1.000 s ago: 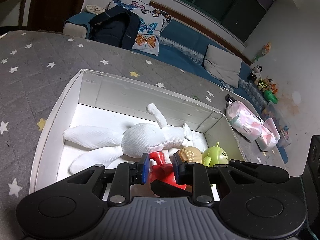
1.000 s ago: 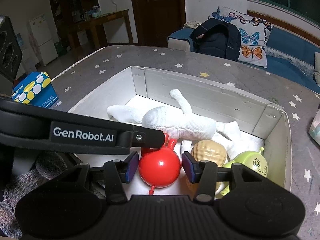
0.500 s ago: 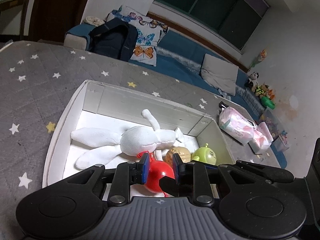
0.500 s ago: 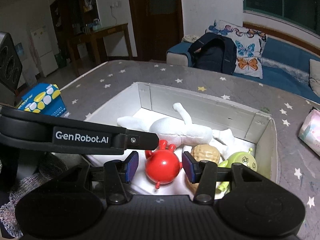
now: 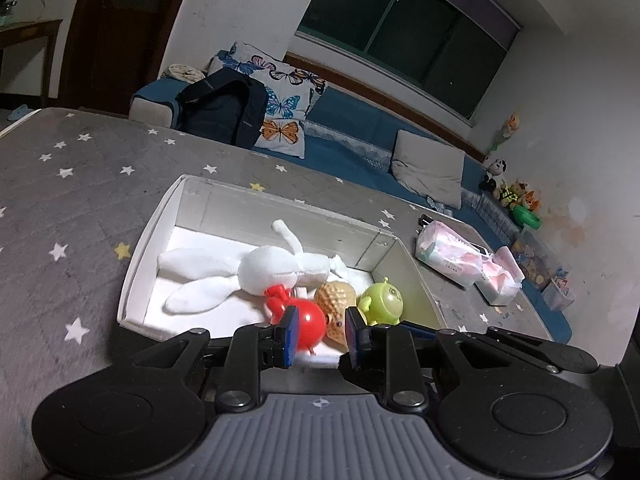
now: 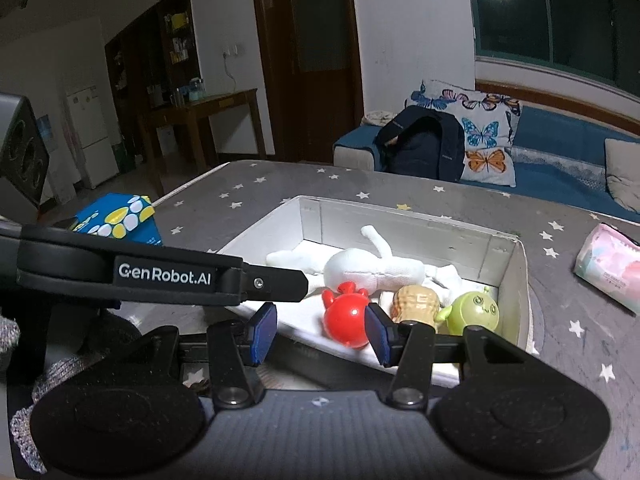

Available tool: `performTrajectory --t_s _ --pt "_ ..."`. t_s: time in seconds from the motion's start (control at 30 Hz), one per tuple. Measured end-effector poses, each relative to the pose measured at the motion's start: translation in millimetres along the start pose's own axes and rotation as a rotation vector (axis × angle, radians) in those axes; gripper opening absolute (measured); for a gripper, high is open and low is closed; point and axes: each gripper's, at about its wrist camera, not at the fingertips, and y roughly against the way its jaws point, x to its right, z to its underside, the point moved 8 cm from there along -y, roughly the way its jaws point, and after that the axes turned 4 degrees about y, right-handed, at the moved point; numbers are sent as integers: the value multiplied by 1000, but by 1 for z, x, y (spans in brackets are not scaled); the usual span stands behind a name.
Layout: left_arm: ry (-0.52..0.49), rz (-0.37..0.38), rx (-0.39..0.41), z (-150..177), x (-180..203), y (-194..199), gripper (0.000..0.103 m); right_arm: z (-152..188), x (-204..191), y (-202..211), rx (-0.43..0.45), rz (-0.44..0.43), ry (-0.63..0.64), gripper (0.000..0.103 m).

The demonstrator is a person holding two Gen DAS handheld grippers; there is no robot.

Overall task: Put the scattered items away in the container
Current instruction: 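Lower the red toy into the box beside the peanut and open the right tool, then move the right tool to the black-haired doll with red ribbons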

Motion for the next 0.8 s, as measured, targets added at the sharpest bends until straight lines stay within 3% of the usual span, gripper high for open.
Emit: performTrajectory --t_s 0.8 --pt "12 -18 30 40 5 39 27 35 -22 42 64 15 -48 55"
